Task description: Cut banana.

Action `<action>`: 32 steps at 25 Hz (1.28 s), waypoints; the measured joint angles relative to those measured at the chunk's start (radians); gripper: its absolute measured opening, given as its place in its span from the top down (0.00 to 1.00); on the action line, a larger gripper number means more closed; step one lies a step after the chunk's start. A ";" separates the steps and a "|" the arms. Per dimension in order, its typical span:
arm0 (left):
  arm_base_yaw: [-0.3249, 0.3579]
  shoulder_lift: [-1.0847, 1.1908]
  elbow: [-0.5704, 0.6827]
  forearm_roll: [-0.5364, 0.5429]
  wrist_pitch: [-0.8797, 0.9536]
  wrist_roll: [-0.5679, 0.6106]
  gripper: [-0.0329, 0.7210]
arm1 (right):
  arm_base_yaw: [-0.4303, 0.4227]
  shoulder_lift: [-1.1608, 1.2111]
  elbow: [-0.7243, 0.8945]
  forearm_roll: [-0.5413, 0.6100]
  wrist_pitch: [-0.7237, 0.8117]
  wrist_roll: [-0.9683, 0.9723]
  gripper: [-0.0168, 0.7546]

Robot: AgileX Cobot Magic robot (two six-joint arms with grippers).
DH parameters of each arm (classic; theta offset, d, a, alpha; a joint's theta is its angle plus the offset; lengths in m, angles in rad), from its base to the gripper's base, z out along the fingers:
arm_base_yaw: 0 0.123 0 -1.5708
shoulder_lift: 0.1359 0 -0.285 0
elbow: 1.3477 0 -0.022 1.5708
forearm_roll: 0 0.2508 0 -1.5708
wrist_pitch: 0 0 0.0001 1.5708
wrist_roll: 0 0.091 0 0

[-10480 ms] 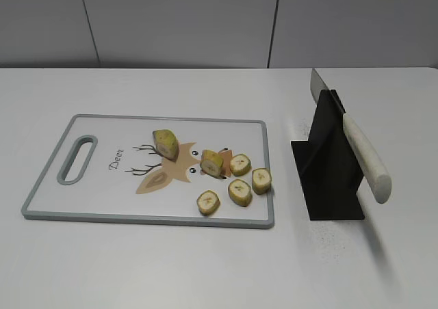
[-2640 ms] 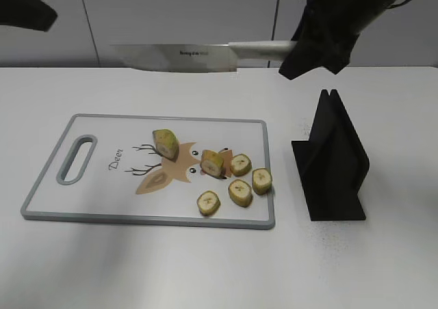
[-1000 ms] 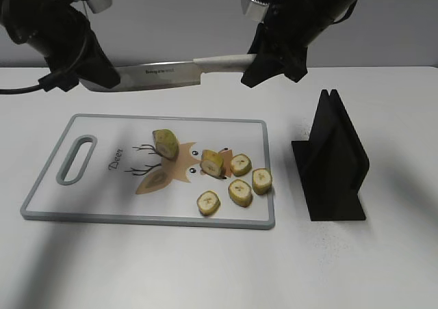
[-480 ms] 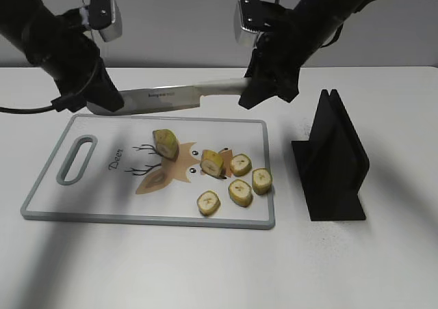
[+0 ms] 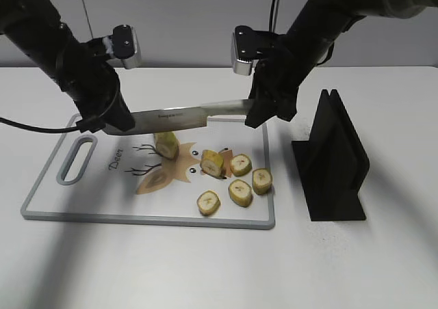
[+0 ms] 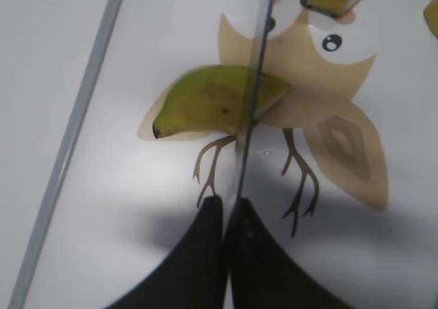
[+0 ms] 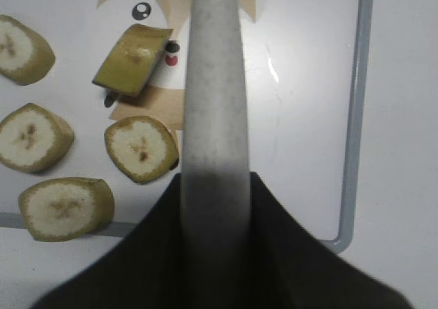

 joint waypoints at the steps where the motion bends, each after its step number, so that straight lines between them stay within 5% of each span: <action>1: 0.000 0.001 0.000 0.000 -0.010 -0.001 0.96 | 0.001 0.000 0.000 -0.001 -0.008 0.000 0.77; 32: -0.004 0.053 0.000 -0.009 -0.065 -0.002 0.96 | 0.003 0.025 0.000 -0.021 -0.048 -0.001 0.77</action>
